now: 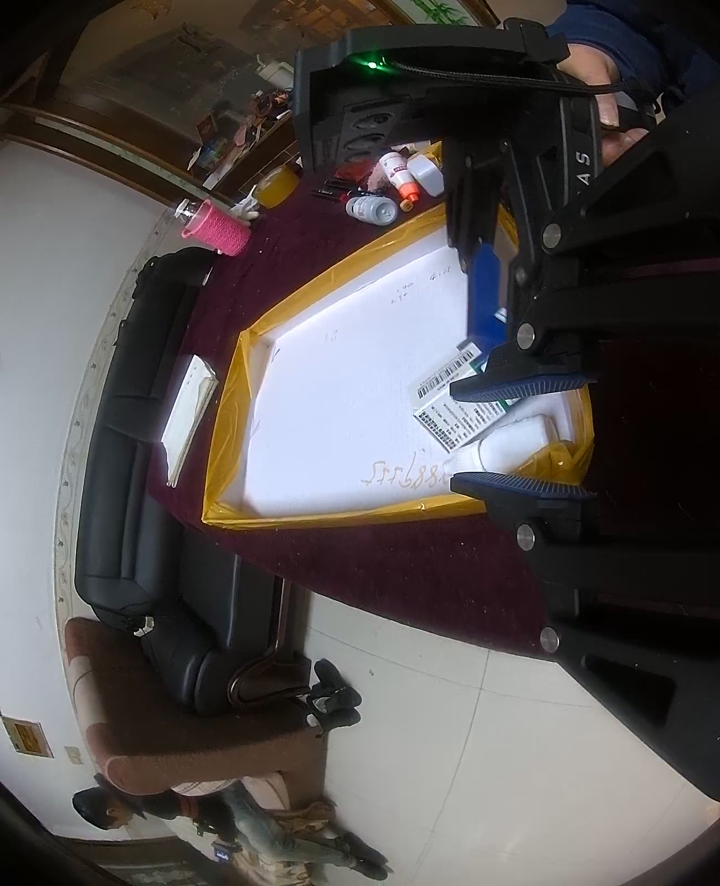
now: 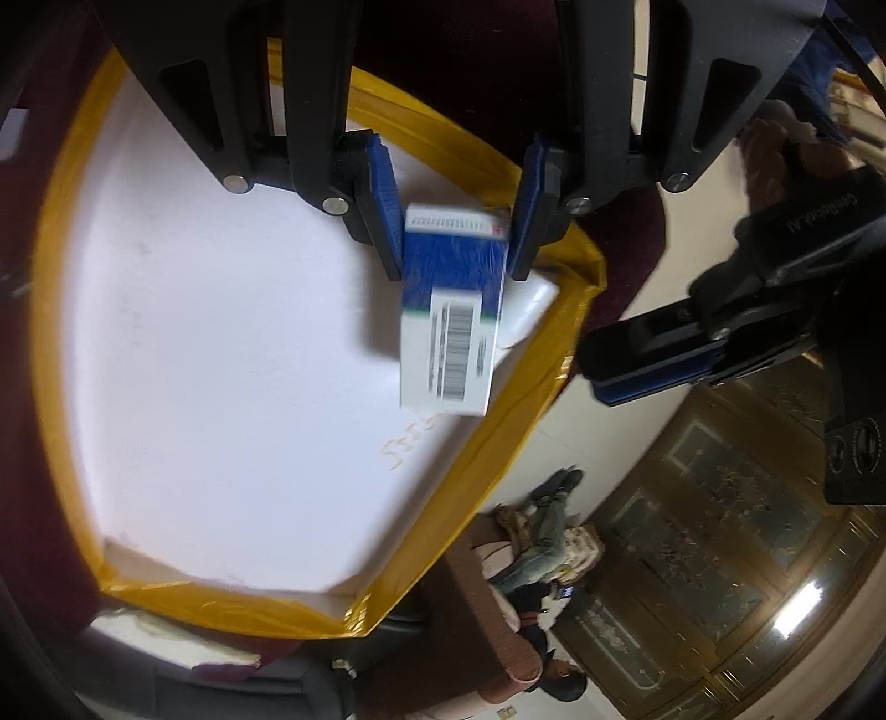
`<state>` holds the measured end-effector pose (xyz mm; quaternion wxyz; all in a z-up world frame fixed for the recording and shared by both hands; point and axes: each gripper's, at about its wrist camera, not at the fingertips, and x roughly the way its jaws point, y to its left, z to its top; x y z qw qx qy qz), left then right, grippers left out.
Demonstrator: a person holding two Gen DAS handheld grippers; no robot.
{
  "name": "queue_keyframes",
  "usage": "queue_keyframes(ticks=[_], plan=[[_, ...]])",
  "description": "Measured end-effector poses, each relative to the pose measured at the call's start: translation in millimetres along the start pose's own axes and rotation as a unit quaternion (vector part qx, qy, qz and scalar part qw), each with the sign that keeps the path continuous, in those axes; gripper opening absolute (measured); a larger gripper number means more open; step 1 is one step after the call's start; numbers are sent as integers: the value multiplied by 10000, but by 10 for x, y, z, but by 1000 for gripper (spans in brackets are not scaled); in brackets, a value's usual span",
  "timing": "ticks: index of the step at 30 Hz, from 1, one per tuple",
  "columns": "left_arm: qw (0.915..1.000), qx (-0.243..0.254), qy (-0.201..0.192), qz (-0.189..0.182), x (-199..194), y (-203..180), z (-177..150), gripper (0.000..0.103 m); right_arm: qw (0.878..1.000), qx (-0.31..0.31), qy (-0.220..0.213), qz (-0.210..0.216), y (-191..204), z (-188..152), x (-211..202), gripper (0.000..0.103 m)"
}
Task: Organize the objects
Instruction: 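Lower the box into the tray and open the right gripper while the left releases the bottle, then move the left gripper back to the table and grasp the black marker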
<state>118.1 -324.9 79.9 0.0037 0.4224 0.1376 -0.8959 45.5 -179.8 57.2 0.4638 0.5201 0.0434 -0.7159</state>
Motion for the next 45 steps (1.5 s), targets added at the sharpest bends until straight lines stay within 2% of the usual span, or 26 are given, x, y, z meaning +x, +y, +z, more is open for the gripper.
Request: queue_keyframes(ticks=[6,11,14,22,29,33,37,41,45], plan=[[10000,48,6,-9,-3,-58,-5,22,10000,40,-12,37,-17,19,-39,36],[10000,50,43,14,-4,-78,-15,22,9986,124,6,523,-16,-19,-65,37],[9999,75,88,39,18,-120,-17,22,9994,67,-55,336,-33,-45,-105,37],[9995,264,132,-77,53,-404,5,23,9990,185,-357,195,-258,-181,-417,36],[9976,602,209,-283,141,-890,32,26,9960,469,-759,-21,-654,-400,-859,36],[9949,868,252,-446,248,-1261,59,38,9915,785,-1024,-175,-1006,-581,-1175,36],[9915,1133,342,-540,429,-1623,117,39,9822,1262,-1350,-329,-1426,-803,-1520,38],[9863,1508,515,-430,736,-1961,266,39,9707,1691,-1656,-420,-1734,-1028,-1797,43],[9748,1997,970,-223,1191,-2248,419,38,9625,1883,-1909,-421,-1925,-1194,-2009,43]])
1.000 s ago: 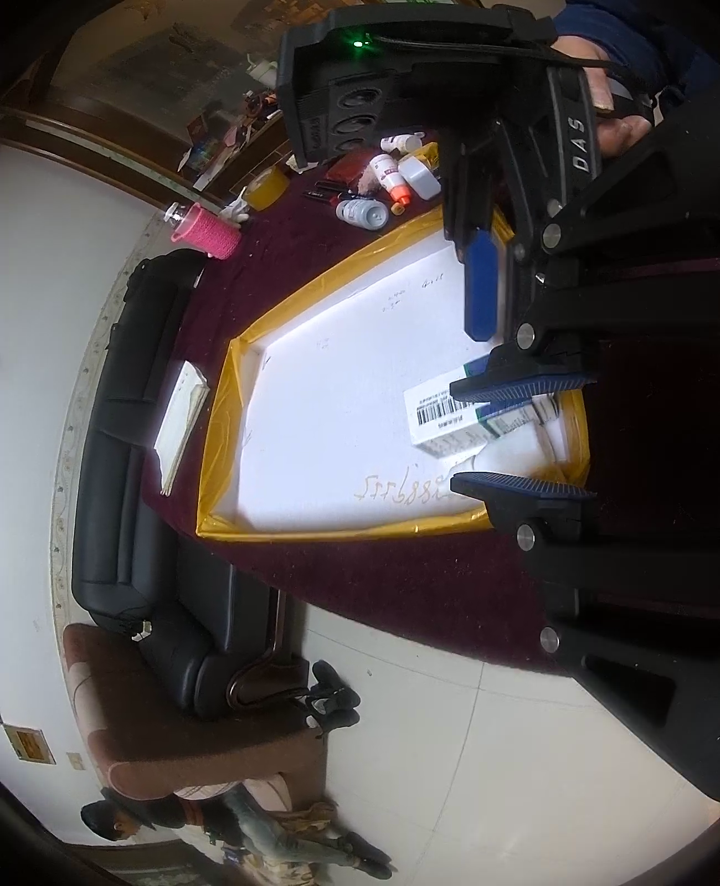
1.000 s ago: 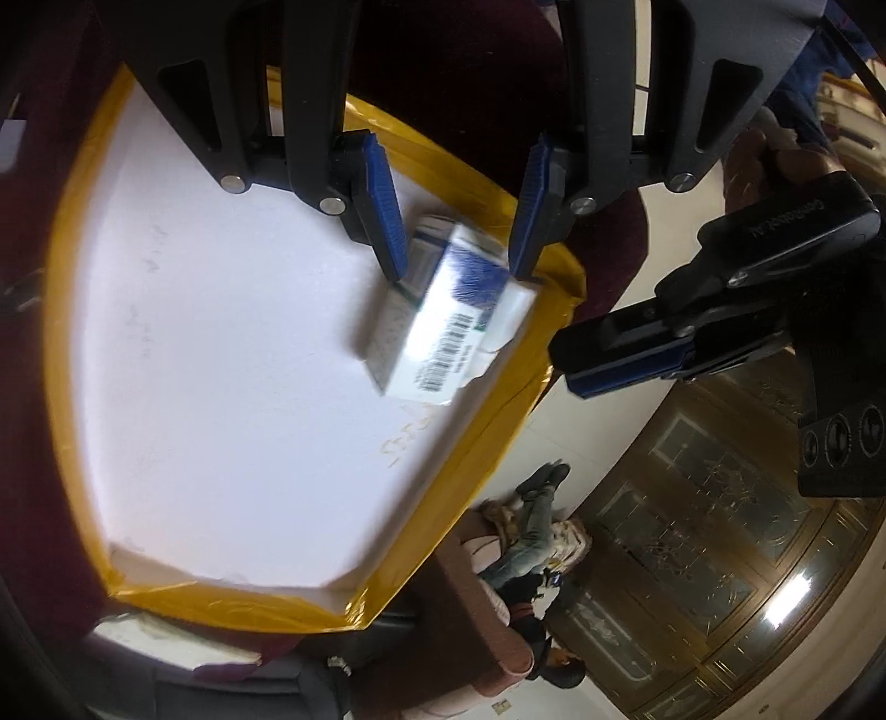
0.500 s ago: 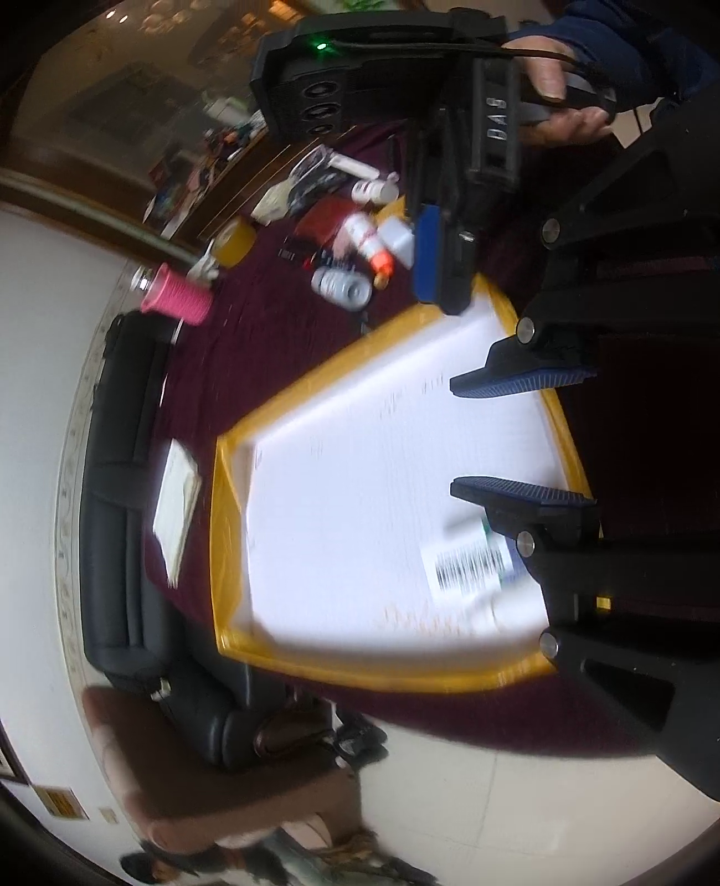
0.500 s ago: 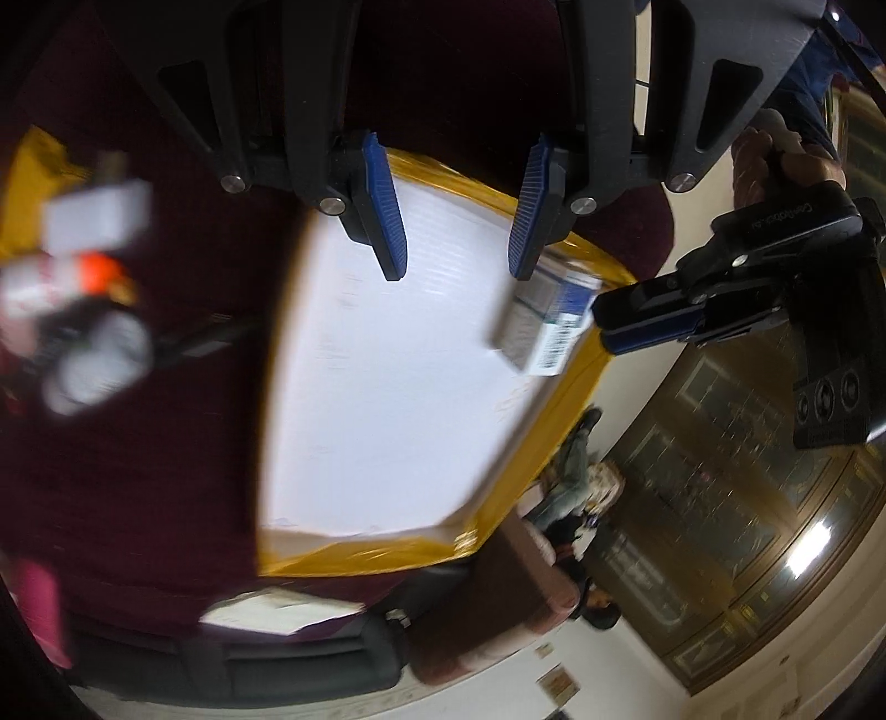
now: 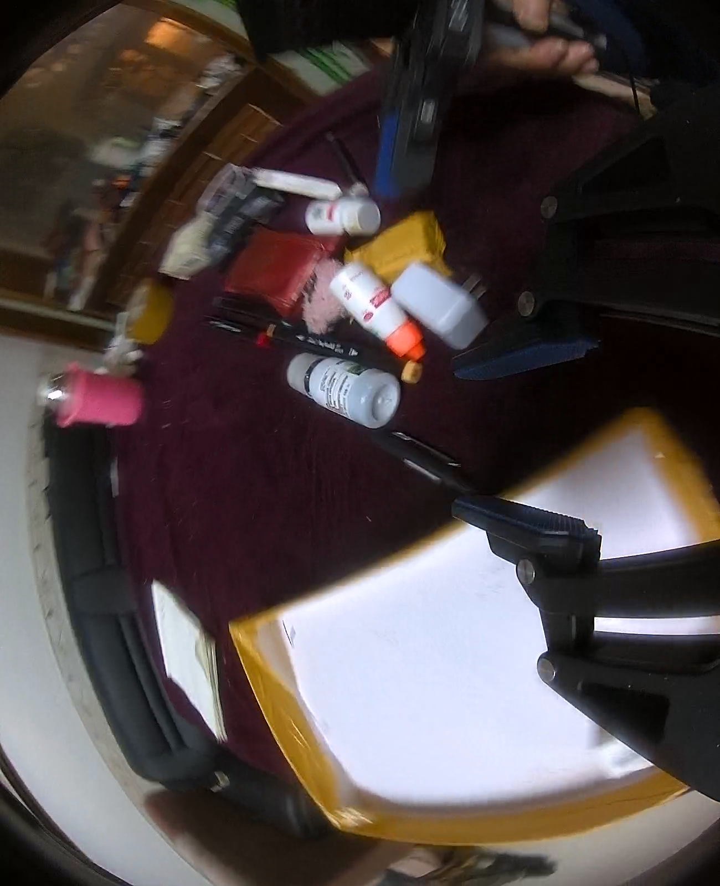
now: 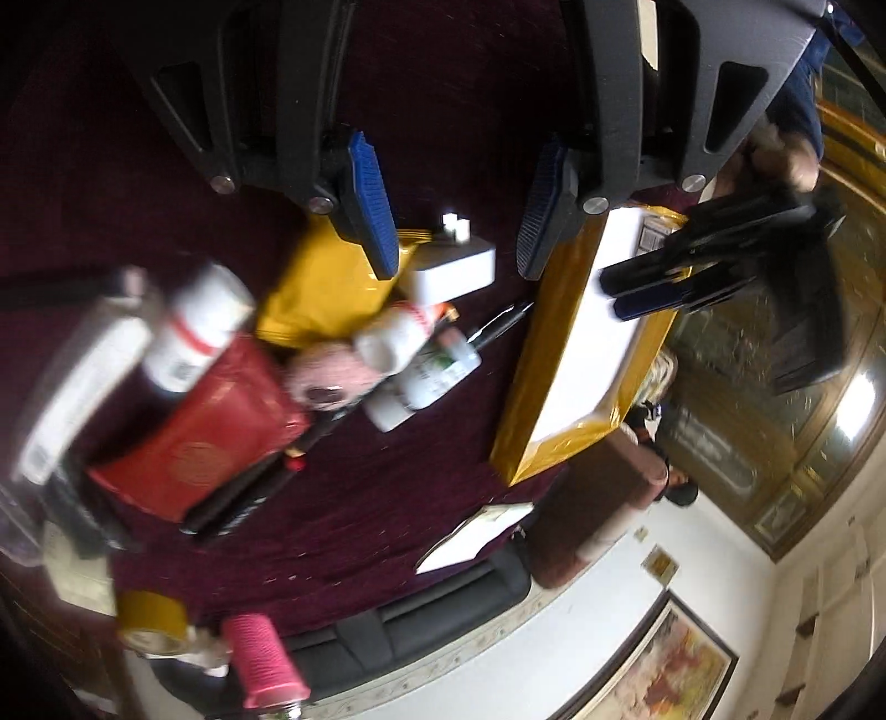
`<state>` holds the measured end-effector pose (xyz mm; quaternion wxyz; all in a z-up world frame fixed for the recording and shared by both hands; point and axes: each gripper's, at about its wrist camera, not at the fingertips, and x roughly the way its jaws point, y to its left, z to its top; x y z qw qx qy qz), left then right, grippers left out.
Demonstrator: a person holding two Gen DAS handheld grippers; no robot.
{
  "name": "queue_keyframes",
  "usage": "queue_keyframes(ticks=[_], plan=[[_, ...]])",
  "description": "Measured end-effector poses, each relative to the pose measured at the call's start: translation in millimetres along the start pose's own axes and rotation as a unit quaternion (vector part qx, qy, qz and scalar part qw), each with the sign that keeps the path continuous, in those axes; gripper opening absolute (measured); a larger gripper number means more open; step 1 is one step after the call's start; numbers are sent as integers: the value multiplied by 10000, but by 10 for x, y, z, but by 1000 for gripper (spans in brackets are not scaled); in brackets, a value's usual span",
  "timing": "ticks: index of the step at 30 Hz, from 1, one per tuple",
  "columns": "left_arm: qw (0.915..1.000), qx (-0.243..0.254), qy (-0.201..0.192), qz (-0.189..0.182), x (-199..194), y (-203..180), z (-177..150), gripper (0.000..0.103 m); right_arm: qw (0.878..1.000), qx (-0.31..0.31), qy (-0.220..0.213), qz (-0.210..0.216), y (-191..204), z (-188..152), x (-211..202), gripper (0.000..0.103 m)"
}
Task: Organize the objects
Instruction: 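Move the left gripper back to the table and grasp the black marker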
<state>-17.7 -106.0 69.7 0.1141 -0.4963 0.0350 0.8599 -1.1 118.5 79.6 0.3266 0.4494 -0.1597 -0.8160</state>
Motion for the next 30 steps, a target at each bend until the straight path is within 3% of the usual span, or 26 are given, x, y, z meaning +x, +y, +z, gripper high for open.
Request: queue_keyframes(ticks=[6,8,12,15,22,30], plan=[[9972,321,548,399,480,-115,196,37,9998,35,-188,-41,-177,2,-187,43],[9959,378,659,486,585,-135,202,33,9997,90,-243,-42,-246,17,-244,43],[9947,399,766,551,687,-165,214,12,9990,194,-391,-60,-397,67,-360,43],[9928,568,725,761,679,-293,190,12,9985,261,-476,-120,-497,111,-424,43],[9952,579,630,475,578,-574,31,12,9974,463,-461,-316,-718,141,-481,43],[9971,395,595,280,577,-577,32,12,9946,980,-120,-314,-849,196,-176,43]])
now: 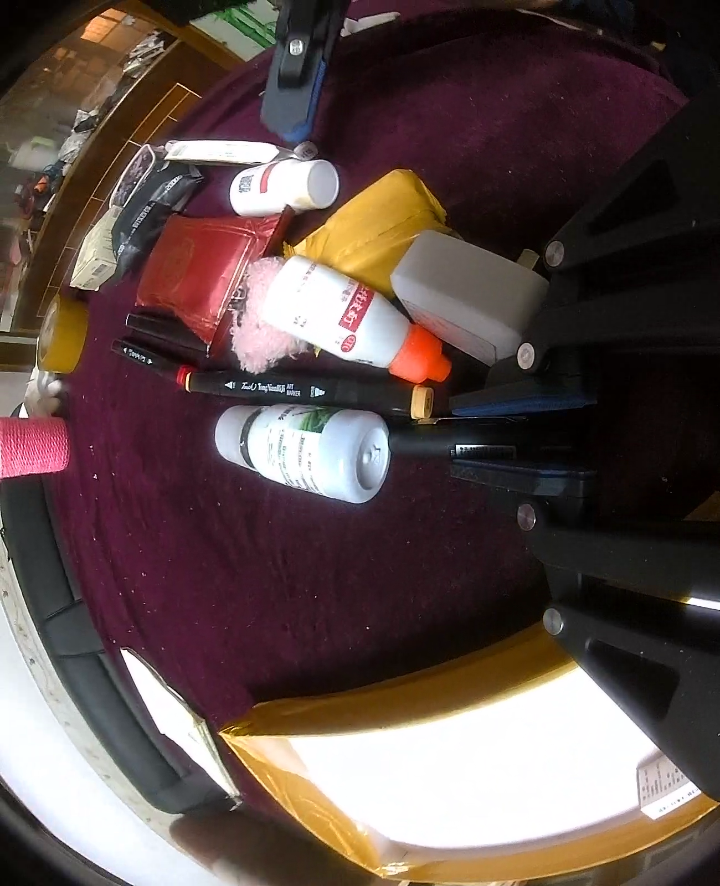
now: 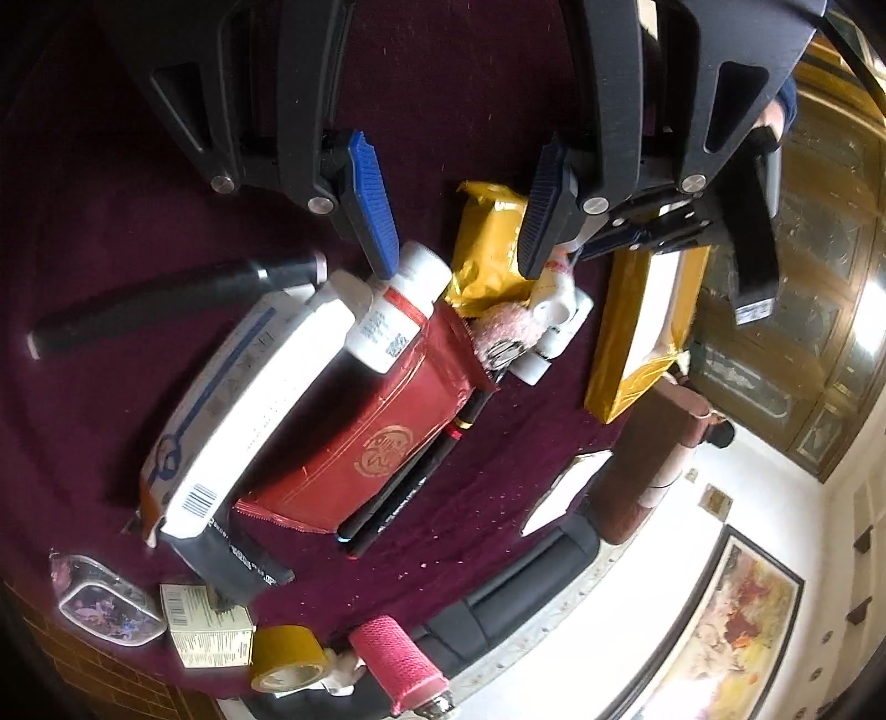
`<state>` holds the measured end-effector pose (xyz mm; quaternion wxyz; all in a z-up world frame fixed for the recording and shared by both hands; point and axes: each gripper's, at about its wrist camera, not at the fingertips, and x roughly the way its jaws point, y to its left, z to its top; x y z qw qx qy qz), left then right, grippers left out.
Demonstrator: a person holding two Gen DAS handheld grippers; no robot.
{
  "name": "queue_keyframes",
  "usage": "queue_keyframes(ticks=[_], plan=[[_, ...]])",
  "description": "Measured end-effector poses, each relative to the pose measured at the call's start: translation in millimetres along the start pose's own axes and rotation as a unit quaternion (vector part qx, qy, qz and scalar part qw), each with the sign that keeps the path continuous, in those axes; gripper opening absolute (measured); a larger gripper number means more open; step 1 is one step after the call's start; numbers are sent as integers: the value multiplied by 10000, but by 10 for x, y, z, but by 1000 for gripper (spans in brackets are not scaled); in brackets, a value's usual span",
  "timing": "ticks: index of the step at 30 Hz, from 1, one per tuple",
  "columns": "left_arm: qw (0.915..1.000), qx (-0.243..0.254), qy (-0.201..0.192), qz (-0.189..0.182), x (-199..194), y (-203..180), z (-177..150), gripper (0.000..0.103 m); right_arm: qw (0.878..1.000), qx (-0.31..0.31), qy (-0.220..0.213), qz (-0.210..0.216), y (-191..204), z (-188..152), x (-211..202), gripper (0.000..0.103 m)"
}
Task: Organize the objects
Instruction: 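Move the left gripper back to the table and grasp the black marker, then grasp the white pill bottle with red label using the right gripper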
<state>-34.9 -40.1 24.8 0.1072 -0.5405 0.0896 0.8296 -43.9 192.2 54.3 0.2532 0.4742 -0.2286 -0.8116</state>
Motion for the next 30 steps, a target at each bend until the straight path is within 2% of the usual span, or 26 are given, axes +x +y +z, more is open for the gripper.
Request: queue_keyframes(ticks=[2,6,10,13,19,23,30], plan=[[10000,-6,3,-34,17,28,10,12,9999,147,63,14,-29,29,79,43],[10000,-12,-1,-44,30,43,29,12,9989,362,105,-289,-108,70,189,42],[10000,-37,-15,-9,47,36,58,12,9957,442,13,-817,-170,198,235,42],[10000,-41,-33,77,47,5,46,12,9911,269,-15,-1303,-150,311,309,43],[9994,-196,-165,232,44,-32,16,12,9810,-561,-60,-1856,10,243,378,38],[9984,-235,-354,361,11,-84,-66,12,9814,-652,-183,-1795,4,139,280,31],[9964,-615,-574,-56,-152,-26,-284,12,9828,-790,-573,-1568,133,-63,-29,31]])
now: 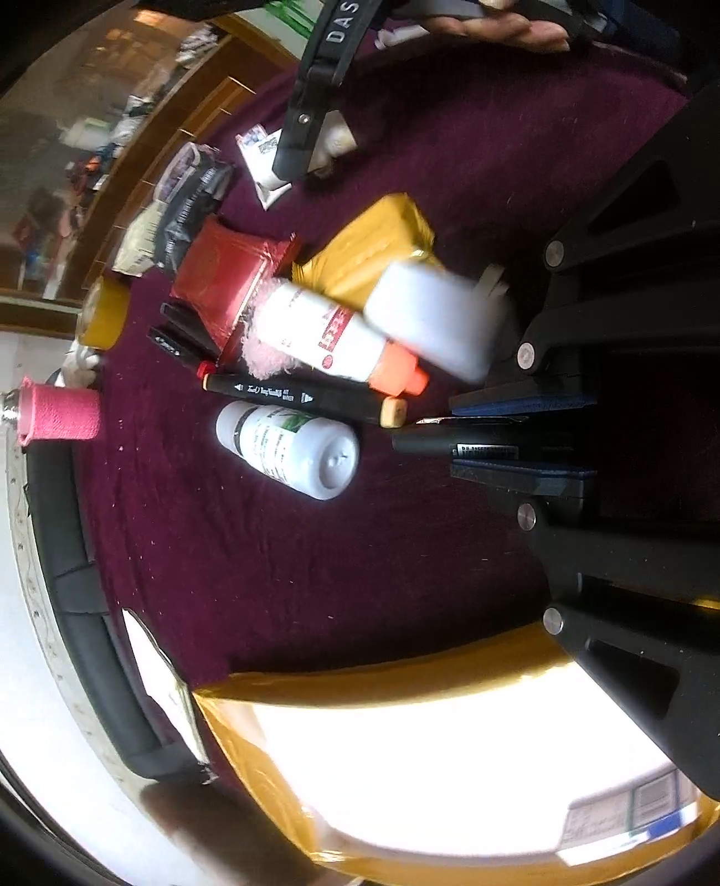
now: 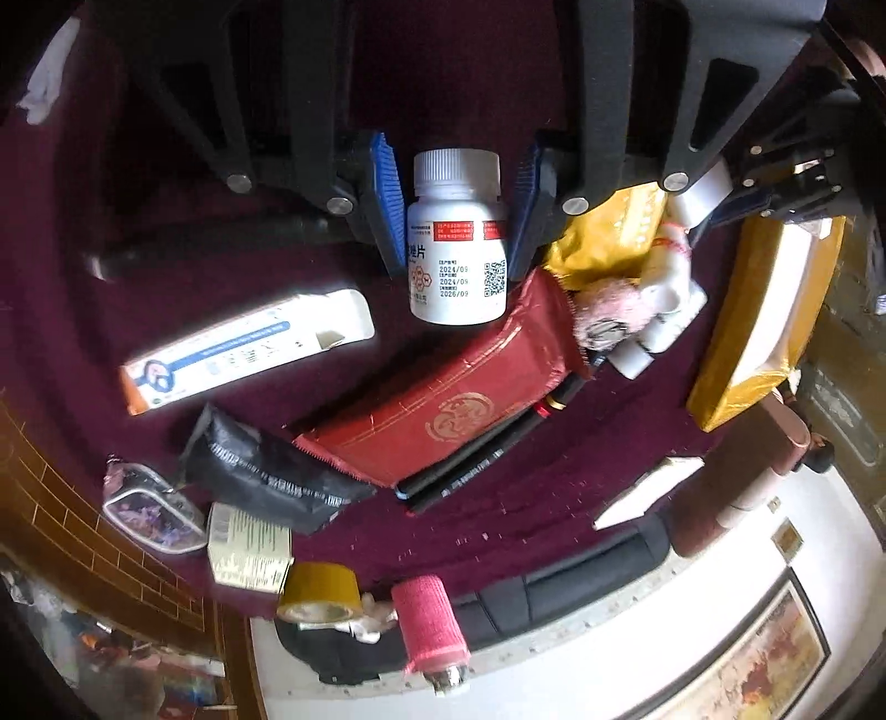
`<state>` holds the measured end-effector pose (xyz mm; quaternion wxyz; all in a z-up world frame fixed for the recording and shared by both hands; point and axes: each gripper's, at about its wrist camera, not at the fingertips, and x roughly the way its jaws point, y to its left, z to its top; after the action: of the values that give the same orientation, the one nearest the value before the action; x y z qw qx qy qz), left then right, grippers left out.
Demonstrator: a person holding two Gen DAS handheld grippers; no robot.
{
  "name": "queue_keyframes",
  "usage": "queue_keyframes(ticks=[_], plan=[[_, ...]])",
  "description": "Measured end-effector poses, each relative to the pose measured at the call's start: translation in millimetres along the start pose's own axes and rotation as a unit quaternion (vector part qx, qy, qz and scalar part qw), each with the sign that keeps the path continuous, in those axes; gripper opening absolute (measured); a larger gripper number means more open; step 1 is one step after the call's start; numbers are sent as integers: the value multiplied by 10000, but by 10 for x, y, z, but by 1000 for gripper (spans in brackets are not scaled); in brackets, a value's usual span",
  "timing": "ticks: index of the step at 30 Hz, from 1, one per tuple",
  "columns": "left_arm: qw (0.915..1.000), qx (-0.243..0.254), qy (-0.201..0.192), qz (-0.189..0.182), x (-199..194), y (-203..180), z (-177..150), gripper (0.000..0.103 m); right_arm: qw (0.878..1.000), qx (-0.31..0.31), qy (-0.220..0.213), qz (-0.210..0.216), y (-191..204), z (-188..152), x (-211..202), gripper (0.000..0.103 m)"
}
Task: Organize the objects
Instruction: 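Grasp the white pill bottle with red label using the right gripper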
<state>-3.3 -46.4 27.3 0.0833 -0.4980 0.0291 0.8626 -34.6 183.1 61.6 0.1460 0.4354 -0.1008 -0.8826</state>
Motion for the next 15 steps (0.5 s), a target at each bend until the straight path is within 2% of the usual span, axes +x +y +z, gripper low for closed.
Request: queue_keyframes(ticks=[9,15], plan=[[9968,-189,-614,-467,-471,-12,-107,12,9957,-355,-269,811,380,-132,-237,32],[9929,-415,-938,-599,-744,192,-166,12,9927,-578,-235,1033,686,-197,-290,32]])
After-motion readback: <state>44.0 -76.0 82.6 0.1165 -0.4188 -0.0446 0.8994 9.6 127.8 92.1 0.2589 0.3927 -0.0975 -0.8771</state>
